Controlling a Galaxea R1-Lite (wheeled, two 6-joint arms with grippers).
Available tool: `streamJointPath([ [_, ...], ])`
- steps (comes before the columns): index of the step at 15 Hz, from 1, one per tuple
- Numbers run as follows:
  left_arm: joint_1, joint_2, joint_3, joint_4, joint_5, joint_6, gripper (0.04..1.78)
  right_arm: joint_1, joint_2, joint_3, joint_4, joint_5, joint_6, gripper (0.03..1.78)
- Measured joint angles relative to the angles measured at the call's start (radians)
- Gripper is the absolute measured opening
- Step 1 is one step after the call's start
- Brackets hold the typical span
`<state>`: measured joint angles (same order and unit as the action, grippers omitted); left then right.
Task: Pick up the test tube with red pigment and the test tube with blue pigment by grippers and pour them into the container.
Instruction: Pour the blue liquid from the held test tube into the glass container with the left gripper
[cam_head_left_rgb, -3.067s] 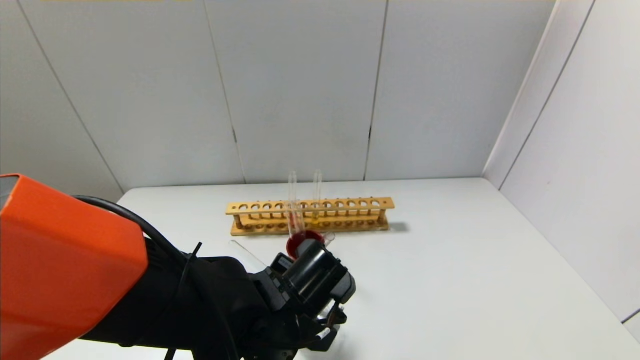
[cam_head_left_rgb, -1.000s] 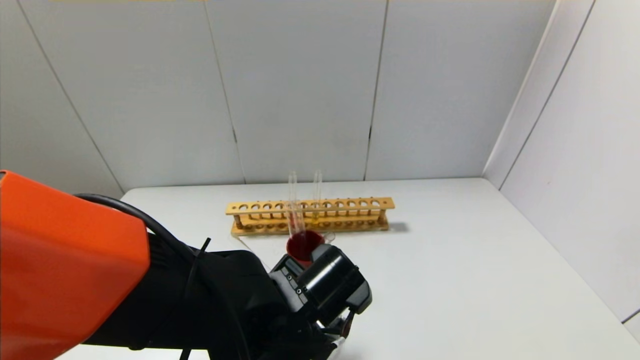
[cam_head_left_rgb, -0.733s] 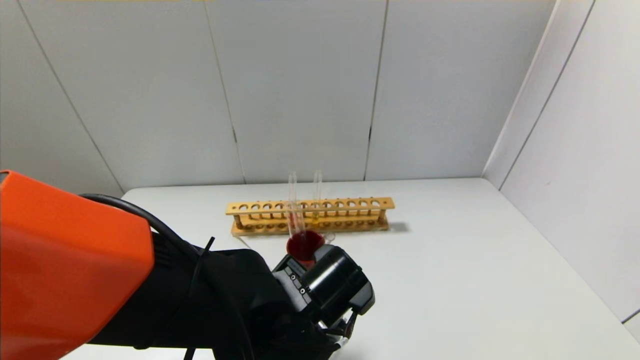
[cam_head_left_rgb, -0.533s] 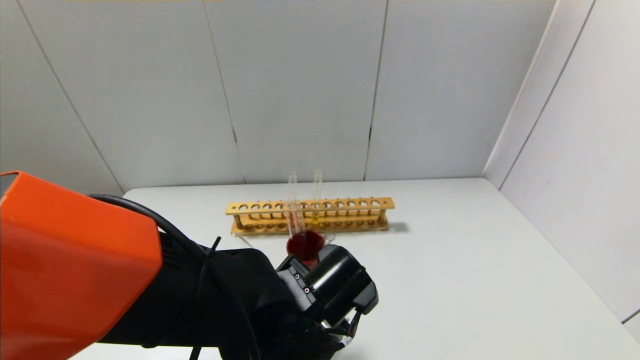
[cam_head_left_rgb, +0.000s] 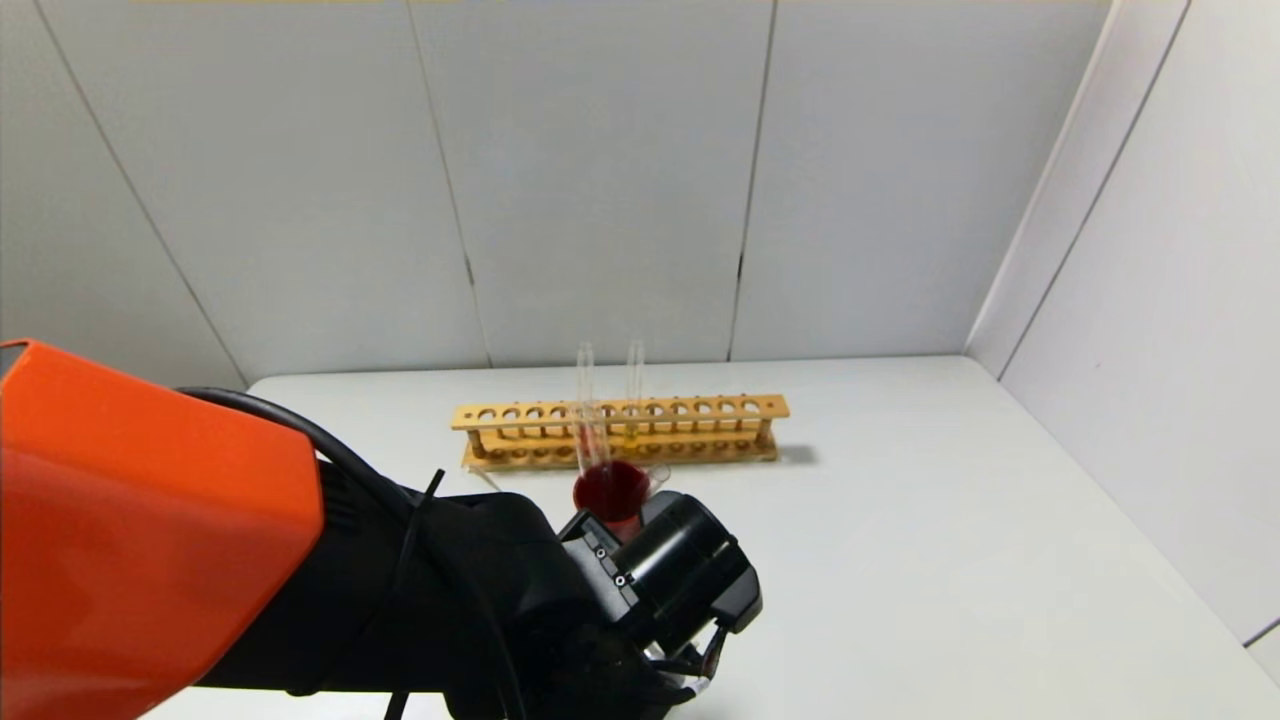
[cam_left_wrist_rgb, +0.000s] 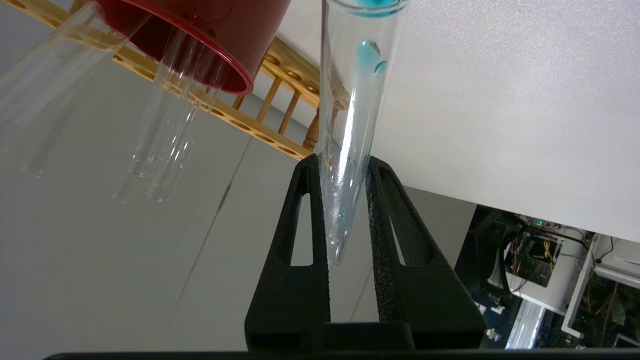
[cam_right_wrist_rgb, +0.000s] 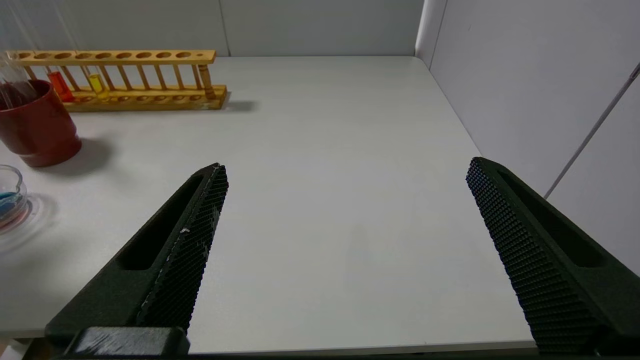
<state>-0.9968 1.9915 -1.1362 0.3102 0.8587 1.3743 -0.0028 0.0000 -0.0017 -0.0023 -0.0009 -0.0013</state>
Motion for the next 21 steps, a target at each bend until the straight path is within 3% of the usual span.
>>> streamJointPath([
  [13, -0.016, -0.025, -0.088, 0.188, 0.044, 0.002, 0.30, 0.000, 0.000, 0.000, 0.000, 0.000, 0.000, 1.74],
  [21, -0.028, -0.015, -0.108, 0.200, 0.051, -0.002, 0.30, 0.000, 0.000, 0.000, 0.000, 0.000, 0.000, 1.74],
])
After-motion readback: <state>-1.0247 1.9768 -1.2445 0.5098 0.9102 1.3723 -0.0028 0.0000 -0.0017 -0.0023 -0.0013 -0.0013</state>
